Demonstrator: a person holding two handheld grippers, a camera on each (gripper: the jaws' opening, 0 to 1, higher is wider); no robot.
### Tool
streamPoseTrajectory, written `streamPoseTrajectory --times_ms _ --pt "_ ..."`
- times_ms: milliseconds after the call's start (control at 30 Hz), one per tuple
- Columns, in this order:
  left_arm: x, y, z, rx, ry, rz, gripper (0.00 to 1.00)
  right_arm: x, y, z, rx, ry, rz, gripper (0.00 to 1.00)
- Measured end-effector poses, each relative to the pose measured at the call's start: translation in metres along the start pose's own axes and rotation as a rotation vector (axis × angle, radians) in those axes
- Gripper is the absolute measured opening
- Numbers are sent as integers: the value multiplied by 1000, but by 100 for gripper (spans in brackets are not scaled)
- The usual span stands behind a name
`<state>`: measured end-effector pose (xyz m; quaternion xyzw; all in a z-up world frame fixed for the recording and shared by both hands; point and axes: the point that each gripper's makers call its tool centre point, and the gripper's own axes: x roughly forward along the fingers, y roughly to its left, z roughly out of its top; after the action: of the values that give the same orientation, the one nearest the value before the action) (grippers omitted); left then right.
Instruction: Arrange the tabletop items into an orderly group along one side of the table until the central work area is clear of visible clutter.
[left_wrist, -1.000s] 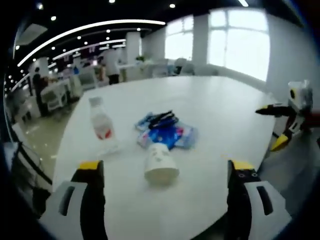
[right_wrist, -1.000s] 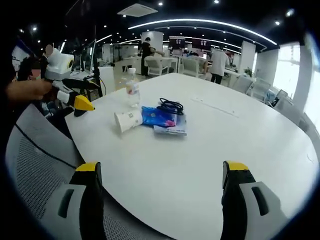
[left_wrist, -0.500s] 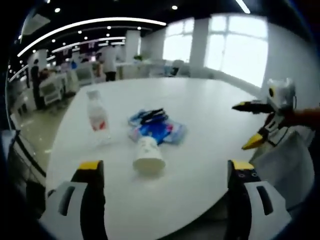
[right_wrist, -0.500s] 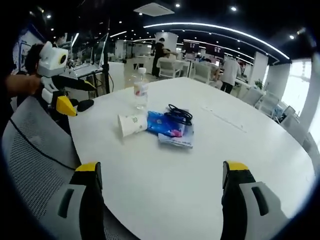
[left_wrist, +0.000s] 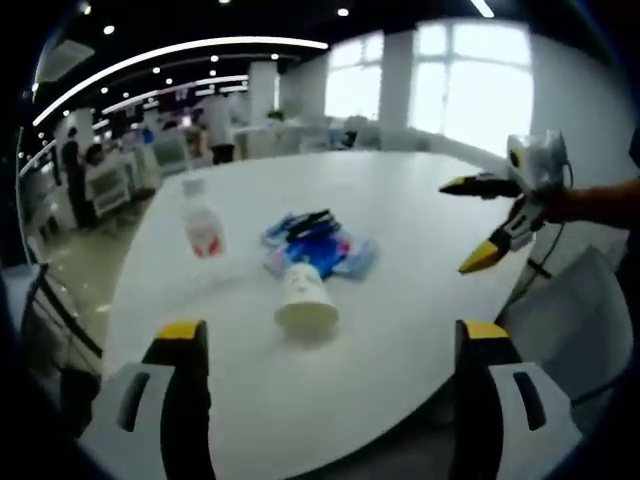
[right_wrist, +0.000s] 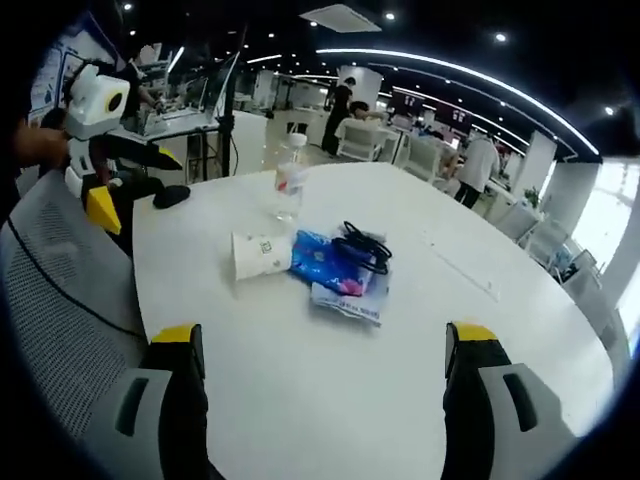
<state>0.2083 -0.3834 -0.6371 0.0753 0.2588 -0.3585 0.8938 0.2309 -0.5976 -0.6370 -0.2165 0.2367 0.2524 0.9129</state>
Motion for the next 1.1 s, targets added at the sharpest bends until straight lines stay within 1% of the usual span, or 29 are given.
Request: streamPoseTrajectory --times_ms 67,167,300,567,667,733,800,833,900,1000,1100 --pt "-3 -1 -7 17 16 2 100 3 -2 6 -28 -11 10 99" --pt "-7 -2 -11 24 17 2 100 10 -6 9 -77 -4 11 97" --pt "-8 -2 -9 28 3 5 100 20 -10 13 -103 1 29 96" --pt "-7 -3 -6 24 -28 -6 100 43 -23 22 -193 15 68 96" --pt "-7 -2 -7 20 -27 -2 100 51 -28 21 -233 29 80 95" --pt "-7 -1 -6 26 -32 6 100 55 -32 21 -243 34 85 95" --pt "-7 0 -6 30 -37 9 100 59 -37 21 -269 33 78 95" --pt "-7 0 -6 32 -35 10 100 61 -41 21 -298 35 69 95" --pt "-6 -1 -7 40 -27 11 100 65 -43 21 -330 39 74 93" --pt "-6 -1 -7 44 -27 10 100 71 -44 20 -354 47 81 92" --pt "-7 -2 -3 21 -49 -1 100 76 -45 20 -379 55 83 91"
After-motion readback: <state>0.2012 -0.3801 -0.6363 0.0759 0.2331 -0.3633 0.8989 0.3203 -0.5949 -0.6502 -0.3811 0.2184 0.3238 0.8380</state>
